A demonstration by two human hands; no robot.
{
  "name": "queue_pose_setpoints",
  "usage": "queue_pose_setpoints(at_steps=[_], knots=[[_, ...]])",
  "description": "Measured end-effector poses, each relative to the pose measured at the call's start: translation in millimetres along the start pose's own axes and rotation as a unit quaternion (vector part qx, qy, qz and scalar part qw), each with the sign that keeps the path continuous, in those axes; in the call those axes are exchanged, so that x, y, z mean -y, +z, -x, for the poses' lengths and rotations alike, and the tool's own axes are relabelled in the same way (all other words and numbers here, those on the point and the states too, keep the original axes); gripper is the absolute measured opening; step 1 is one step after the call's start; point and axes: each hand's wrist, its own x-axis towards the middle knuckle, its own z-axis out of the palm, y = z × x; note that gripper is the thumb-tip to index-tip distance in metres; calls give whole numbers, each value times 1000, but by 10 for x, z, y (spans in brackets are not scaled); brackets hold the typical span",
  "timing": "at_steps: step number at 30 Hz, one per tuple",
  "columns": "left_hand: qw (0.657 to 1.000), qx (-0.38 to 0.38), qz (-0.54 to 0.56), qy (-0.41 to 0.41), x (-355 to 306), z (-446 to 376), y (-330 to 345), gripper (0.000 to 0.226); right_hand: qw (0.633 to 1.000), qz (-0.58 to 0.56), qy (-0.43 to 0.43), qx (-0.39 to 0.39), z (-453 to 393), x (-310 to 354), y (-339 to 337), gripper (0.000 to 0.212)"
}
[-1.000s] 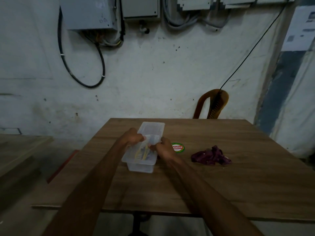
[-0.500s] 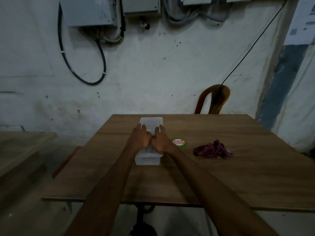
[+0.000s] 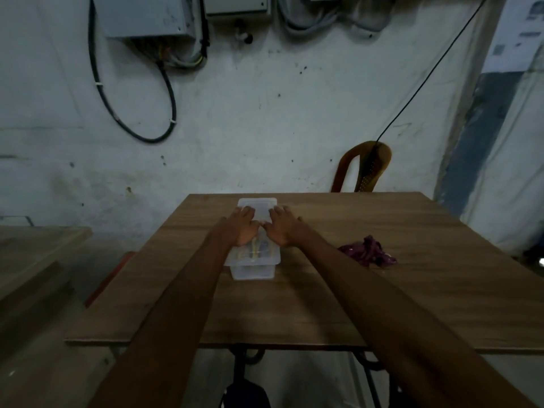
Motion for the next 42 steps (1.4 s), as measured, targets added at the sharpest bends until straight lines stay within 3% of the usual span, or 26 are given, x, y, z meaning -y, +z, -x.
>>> queue_pose_setpoints(at_steps=[7,10,13,17,21,26,32,38,42], knots=[[999,-25,35,1,84,-128,-47,60,999,13,-6,-36,-77,-53,40,64],[997,-62,48,12,71,-192,-94,51,1000,17,-12,-13,-172,-59,-100,60],[995,-75,62,9,82,-346,-162,41,999,-11,-20,-36,-318,-144,-224,50],[997,-30,75,-15,110,-447,-37,65,999,-41,-18,-19,-421,-253,-115,59],[999,-35,35,-9,144,-574,4,63,997,-43,-11,-56,-474,-325,34,57],[999,-49,9,-15,90,-527,17,59,997,32,-21,-71,-435,-239,-51,54],[991,-132,-25,1,-44,-237,-106,41,998,-10,-13,-62,-210,-154,-161,46],[999,-22,33,12,-129,33,47,55,998,-19,-38,-35,149,12,62,54],[996,-84,24,2,-147,123,149,56,997,-47,-54,-37,218,-17,181,54]])
